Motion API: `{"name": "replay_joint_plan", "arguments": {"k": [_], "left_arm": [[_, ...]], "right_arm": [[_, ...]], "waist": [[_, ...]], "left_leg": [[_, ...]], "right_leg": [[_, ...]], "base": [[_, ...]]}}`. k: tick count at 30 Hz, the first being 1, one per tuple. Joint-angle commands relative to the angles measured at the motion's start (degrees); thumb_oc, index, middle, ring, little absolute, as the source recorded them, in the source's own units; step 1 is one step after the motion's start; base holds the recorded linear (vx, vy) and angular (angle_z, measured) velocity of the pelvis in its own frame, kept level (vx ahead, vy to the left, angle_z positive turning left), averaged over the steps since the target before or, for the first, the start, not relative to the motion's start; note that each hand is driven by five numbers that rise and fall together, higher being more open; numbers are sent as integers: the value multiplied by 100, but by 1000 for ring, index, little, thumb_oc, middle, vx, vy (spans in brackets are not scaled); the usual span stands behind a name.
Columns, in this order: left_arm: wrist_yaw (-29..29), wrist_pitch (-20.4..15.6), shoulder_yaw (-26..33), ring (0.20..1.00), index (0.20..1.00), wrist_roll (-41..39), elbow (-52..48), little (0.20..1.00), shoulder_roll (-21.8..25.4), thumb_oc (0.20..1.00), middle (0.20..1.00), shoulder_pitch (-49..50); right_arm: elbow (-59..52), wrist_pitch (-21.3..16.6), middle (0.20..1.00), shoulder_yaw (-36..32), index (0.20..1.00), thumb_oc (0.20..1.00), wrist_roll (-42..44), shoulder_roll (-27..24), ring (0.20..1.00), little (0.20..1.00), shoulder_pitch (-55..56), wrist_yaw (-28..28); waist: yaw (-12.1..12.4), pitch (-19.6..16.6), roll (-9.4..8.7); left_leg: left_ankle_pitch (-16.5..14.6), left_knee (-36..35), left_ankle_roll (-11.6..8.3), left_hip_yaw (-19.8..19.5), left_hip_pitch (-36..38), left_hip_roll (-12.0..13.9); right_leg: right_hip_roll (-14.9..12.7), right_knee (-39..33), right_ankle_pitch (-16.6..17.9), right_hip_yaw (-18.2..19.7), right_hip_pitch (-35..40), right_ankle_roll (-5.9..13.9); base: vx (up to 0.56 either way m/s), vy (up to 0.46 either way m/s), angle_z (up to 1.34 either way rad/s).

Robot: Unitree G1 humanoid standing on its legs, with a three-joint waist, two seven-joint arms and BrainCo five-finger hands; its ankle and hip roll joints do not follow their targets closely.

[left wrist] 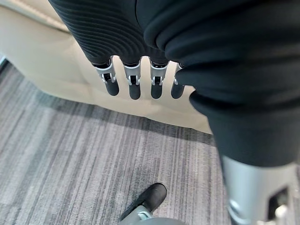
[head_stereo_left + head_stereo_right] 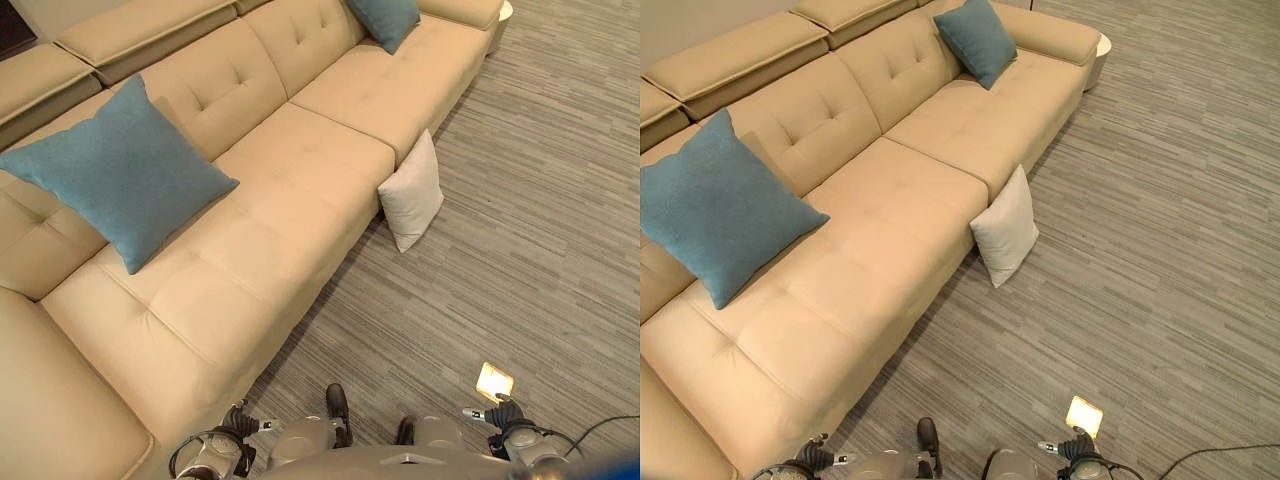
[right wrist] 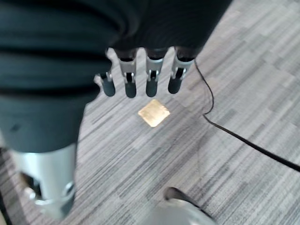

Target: Pick up all the scattered cushions and arrange them neatly on the sofa.

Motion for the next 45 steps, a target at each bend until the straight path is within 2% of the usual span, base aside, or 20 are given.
{"name": "replay_joint_plan", "arguments": {"k": [1,6,7,8,10,18,25,27,28,29,31,32,34,36,37,38,39,41,43,45], "left_arm": [[37,-47,-121,1000,1000,29,-23,1000,-81,1000,1000,-335],[15,-33,-376,1000,1000,155,-93,1000,-221,1000,1000,-433],[20,-33,-431,1000,1000,146,-113,1000,-267,1000,1000,-431],[40,-35,-499,1000,1000,127,-76,1000,-319,1000,1000,-436],[29,-37,-539,1000,1000,92,-31,1000,-360,1000,1000,-461],[7,-6,-518,1000,1000,190,52,1000,-292,1000,1000,-431],[-25,12,-465,1000,1000,171,49,1000,-198,1000,1000,-376],[-1,16,-420,1000,1000,162,28,1000,-113,1000,1000,-422],[21,3,-377,1000,1000,123,24,1000,-66,1000,1000,-443],[21,3,-377,1000,1000,123,24,1000,-66,1000,1000,-444],[38,-8,-277,1000,1000,107,58,1000,-38,1000,1000,-421],[22,-25,-258,1000,1000,121,118,1000,-34,1000,1000,-461],[30,-32,-305,1000,1000,226,133,1000,-28,1000,1000,-480],[34,-42,-387,1000,1000,311,108,1000,-74,1000,1000,-491],[32,-50,-424,1000,1000,308,106,1000,-102,1000,1000,-521],[11,-45,-468,1000,1000,282,44,1000,-144,1000,1000,-544],[11,-45,-469,1000,1000,281,43,1000,-144,1000,1000,-544],[10,-40,-542,1000,1000,255,-65,1000,-151,1000,1000,-605],[3,-60,-605,1000,1000,191,-177,1000,-172,1000,1000,-653],[10,-67,-643,1000,1000,168,-203,1000,-210,1000,1000,-681]], "right_arm": [[-100,-125,1000,-27,1000,1000,358,-85,1000,1000,-130,-121],[-89,-144,1000,-66,1000,1000,446,-190,1000,1000,-30,-156],[-36,-162,1000,-64,1000,1000,466,-200,1000,1000,21,-184],[36,-146,1000,-60,1000,1000,452,-217,1000,1000,32,-198],[104,-151,1000,-67,1000,1000,434,-238,1000,1000,63,-218],[173,-99,1000,47,1000,1000,338,-217,1000,1000,26,-121],[108,-12,1000,158,1000,1000,130,-202,1000,1000,-54,-55],[40,3,1000,233,1000,1000,31,-235,1000,1000,-165,-46],[-6,0,1000,251,1000,1000,-24,-240,1000,1000,-237,-69],[-7,0,1000,251,1000,1000,-24,-240,1000,1000,-238,-69],[-6,11,1000,299,1000,1000,-107,-266,1000,1000,-278,-82],[21,37,1000,276,1000,1000,-124,-287,1000,1000,-289,-80],[35,31,1000,259,1000,1000,-116,-294,1000,1000,-227,-78],[97,23,1000,267,1000,1000,-128,-308,1000,1000,-117,-69],[122,-1,1000,261,1000,1000,-135,-321,1000,1000,-104,-89],[145,-24,1000,228,1000,1000,-97,-329,1000,1000,-52,-101],[146,-26,1000,228,1000,1000,-97,-330,1000,1000,-52,-102],[107,-67,1000,194,1000,1000,-12,-348,1000,1000,-64,-142],[108,-46,1000,192,1000,1000,17,-392,1000,1000,-37,-149],[123,-22,1000,207,1000,1000,-4,-413,1000,1000,-20,-165]], "waist": [[33,-24,-86],[-168,97,-107],[-181,145,-109],[-145,182,-134],[-109,189,-147],[-157,48,-144],[-40,72,-137],[-32,185,-76],[-4,220,-48],[-8,227,-47],[24,186,-84],[-52,204,-47],[-129,181,-67],[-176,127,-74],[-196,100,-66],[-211,105,-78],[-226,107,-71],[-225,204,-123],[-152,347,-202],[-117,381,-224]], "left_leg": [[-332,453,-275,-1189,-79,117],[-404,876,-405,-1293,-137,289],[-428,1030,-431,-1459,-183,283],[-466,1109,-455,-1850,-281,100],[-459,1033,-446,-2189,-380,-137],[-447,565,-377,-1917,-5,-72],[-624,565,-157,-1847,88,-156],[-674,583,-65,-1821,123,-101],[-740,548,-60,-1740,236,-86],[-742,546,-60,-1744,245,-86],[-842,402,-82,-1620,495,-104],[-898,340,-121,-1653,653,-87],[-998,362,-153,-1756,752,-115],[-1127,448,-213,-1820,879,-82],[-1148,552,-304,-1817,889,-10],[-1060,1016,-446,-1782,740,96],[-1081,1058,-451,-1798,718,103],[-748,2054,-612,-1703,241,303],[-448,2951,-610,-1580,-252,448],[-549,2938,-552,-1496,-536,419]], "right_leg": [[290,-1304,935,255,43,3],[503,-1661,985,408,222,-152],[547,-1714,1011,475,239,-189],[588,-1771,1059,603,239,-205],[639,-1833,1110,718,264,-183],[685,-2038,1192,1036,332,-110],[612,-1082,1031,1210,-29,-3],[538,-181,1109,1083,-595,225],[310,-39,1177,718,-848,267],[309,-33,1170,715,-841,267],[93,-767,1356,167,-858,119],[107,-1130,1551,141,-1054,156],[156,-1284,1610,349,-1049,186],[226,-1320,1622,436,-922,96],[230,-1320,1595,382,-855,67],[259,-1395,1495,298,-633,-30],[264,-1405,1497,279,-623,-33],[285,-1481,1415,197,-400,-177],[367,-1639,1285,104,-90,-370],[411,-1735,1182,91,55,-399]], "base": [[-33,-266,-69],[-21,-152,-3],[-35,-64,-31],[-16,-49,-50],[33,-23,-85],[75,61,-43],[53,93,-35],[39,110,-43],[57,62,-81],[128,18,-88],[281,-129,-75],[383,-195,-45],[306,-171,0],[261,-183,41],[242,-269,62],[179,-225,63],[125,-241,66],[67,-219,43],[140,-264,6],[190,-158,11]]}}
